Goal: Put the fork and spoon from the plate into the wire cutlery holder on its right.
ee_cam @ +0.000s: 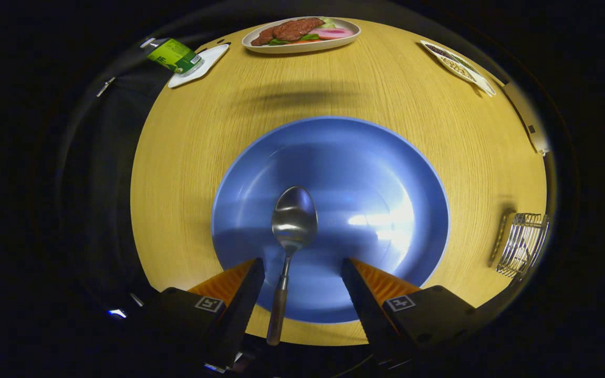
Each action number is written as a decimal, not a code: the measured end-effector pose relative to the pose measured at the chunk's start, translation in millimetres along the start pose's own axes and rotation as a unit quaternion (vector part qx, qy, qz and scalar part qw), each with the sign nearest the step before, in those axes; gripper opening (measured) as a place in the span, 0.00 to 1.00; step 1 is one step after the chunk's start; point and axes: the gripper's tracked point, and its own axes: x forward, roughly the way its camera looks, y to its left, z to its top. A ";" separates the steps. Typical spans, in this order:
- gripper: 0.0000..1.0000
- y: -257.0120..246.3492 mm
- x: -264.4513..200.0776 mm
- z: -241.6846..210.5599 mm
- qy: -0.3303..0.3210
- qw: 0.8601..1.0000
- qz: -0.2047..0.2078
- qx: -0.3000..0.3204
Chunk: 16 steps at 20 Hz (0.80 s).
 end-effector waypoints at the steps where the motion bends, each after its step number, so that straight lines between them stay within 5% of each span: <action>1: 0.96 -1.3 0.1 -1.5 0.002 1.000 -0.005 0.005; 5: 0.92 -20.6 2.0 2.8 0.007 0.998 -0.046 0.037; 8: 0.22 -30.1 0.3 -0.1 0.016 0.996 -0.032 0.079; 9: 0.14 -28.3 1.4 0.9 0.015 0.996 -0.009 0.086; 11: 0.06 -23.2 0.8 2.0 0.009 0.995 0.037 0.089; 16: 0.05 -30.8 -11.6 1.3 -0.010 0.993 0.070 0.090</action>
